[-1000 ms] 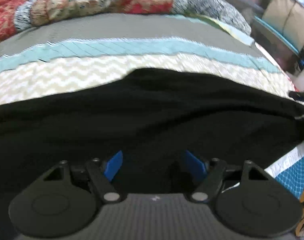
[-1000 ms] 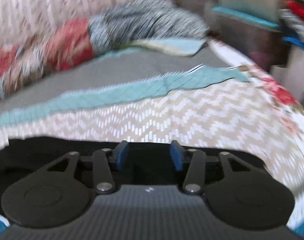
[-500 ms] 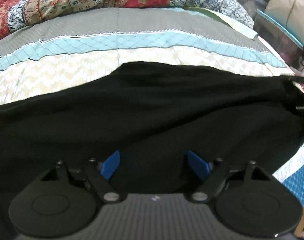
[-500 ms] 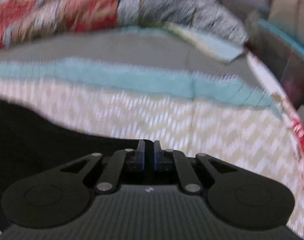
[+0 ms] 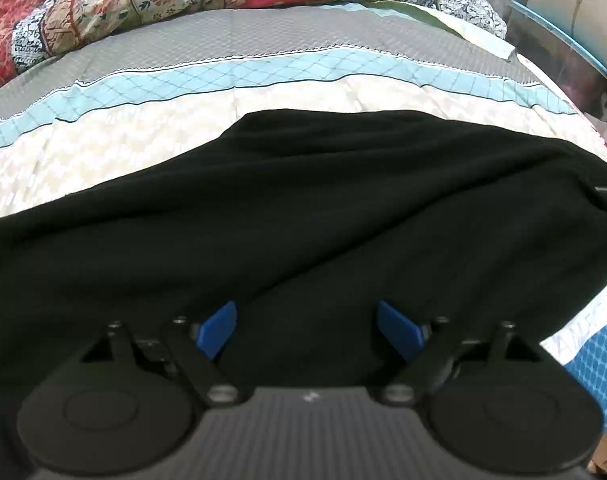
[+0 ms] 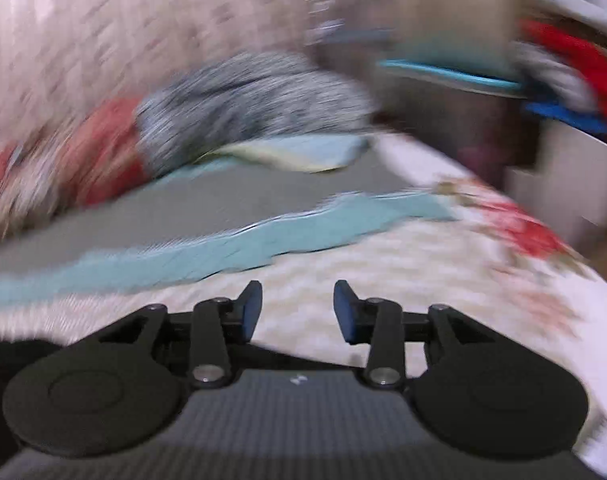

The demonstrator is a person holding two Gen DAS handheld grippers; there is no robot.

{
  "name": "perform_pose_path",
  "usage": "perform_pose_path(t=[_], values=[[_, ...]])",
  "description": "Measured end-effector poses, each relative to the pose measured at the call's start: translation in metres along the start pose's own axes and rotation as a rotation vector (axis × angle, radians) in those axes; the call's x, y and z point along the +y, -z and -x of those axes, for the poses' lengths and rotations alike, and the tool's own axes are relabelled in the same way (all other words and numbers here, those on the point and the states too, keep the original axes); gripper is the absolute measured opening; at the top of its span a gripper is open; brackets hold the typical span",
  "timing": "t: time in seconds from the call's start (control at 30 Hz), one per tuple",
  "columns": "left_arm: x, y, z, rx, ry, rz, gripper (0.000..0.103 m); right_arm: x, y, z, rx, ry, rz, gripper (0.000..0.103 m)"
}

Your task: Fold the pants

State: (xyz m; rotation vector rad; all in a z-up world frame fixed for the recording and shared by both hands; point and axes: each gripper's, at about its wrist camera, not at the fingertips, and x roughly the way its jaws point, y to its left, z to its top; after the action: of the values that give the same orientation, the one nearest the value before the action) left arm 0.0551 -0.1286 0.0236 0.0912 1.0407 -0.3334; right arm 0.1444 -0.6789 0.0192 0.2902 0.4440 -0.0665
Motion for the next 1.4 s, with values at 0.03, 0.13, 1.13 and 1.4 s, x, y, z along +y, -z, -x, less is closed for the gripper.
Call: perform_pose_path(t=[0.03,0.13,1.13,1.4], values=[[-0.002,0.001,0.0,-0.002,-0.008,-0.005,0.083,-0.015,0.002,0.007,-0.001,0.005,-0.049,0.051],[-0.005,0.002,-0.001,-0.007,-0.017,-0.003,0.086,-0.04,0.017,0.014,0.052,-0.014,-0.157,0.068],[0.012,0.008,0.026,-0.055,0.062,0.041,0.086,0.016,0.058,0.023,0.034,0.315,0.202,0.07],[0.019,0.022,0.052,-0.099,0.09,0.021,0.086,0.044,0.068,0.08,-0.057,0.176,0.102,0.069]])
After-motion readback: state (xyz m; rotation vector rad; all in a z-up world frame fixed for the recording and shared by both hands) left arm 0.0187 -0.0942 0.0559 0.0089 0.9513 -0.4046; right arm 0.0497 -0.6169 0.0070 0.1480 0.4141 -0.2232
